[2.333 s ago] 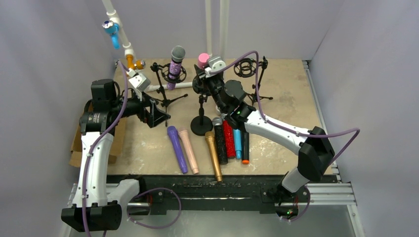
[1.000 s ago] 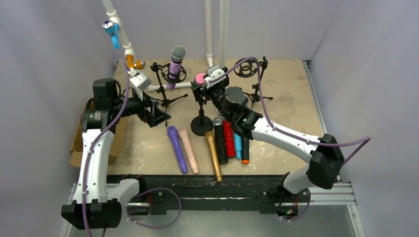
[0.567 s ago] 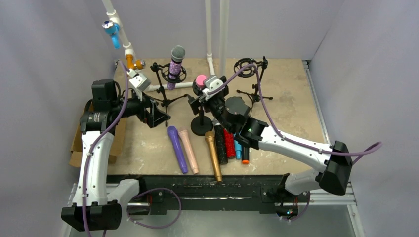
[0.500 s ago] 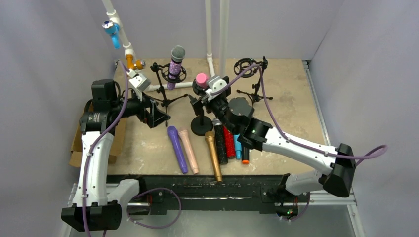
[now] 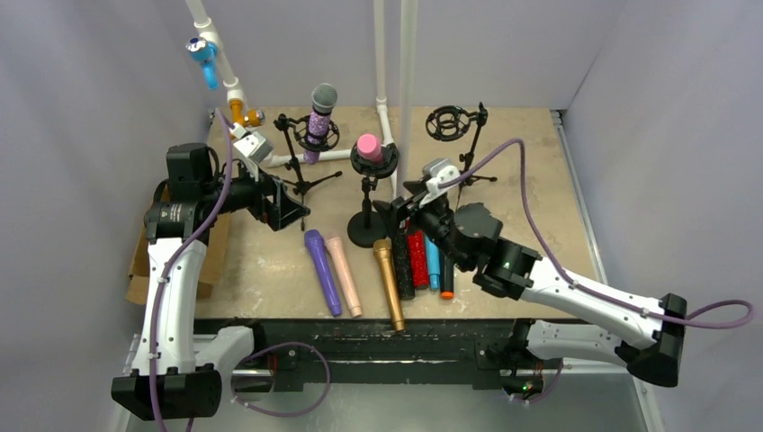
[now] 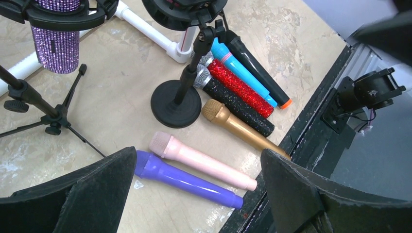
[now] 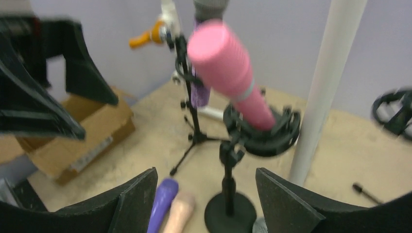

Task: Attach the microphones to the stand

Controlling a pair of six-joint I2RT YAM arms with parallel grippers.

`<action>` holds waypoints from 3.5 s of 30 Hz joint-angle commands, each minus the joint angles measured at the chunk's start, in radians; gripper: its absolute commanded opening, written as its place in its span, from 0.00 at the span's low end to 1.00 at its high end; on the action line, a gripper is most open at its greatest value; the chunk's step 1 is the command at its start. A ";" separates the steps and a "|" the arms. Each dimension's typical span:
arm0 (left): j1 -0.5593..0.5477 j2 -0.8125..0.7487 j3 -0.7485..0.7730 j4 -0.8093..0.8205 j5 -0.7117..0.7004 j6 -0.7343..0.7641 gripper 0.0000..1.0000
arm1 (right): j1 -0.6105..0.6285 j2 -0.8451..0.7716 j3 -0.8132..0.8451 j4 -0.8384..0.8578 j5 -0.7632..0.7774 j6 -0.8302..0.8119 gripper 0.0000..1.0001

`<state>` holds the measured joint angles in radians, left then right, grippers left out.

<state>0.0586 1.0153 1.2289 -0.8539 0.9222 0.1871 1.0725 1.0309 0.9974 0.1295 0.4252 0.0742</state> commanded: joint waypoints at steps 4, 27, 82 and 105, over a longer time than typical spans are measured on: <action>0.005 0.012 0.046 -0.003 -0.053 -0.008 1.00 | 0.007 0.082 -0.194 0.027 -0.043 0.174 0.71; 0.006 0.035 0.066 -0.051 -0.070 0.033 1.00 | -0.106 0.618 -0.158 0.570 0.008 -0.013 0.51; 0.014 0.092 0.080 -0.115 -0.078 0.112 1.00 | -0.188 0.920 0.151 0.613 0.154 -0.178 0.81; 0.002 0.182 -0.188 -0.195 -0.280 0.689 1.00 | 0.021 0.360 -0.137 -0.217 0.026 0.447 0.69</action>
<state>0.0658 1.2068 1.1053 -1.0855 0.6750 0.7231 1.0977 1.4548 0.9142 0.1421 0.5667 0.3405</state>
